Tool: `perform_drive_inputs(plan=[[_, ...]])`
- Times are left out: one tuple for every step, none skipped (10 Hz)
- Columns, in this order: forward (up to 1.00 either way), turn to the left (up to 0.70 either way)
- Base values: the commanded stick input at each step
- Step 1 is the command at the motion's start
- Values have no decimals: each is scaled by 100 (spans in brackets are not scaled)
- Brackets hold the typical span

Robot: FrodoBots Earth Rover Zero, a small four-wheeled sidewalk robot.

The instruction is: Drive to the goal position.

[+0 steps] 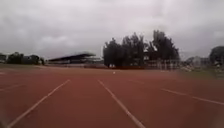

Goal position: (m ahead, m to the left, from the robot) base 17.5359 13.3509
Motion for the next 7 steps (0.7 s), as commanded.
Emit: perform_drive_inputs(plan=[[70, 0], [70, 0], [70, 0], [70, 0], [70, 0], [70, 0], [70, 0]])
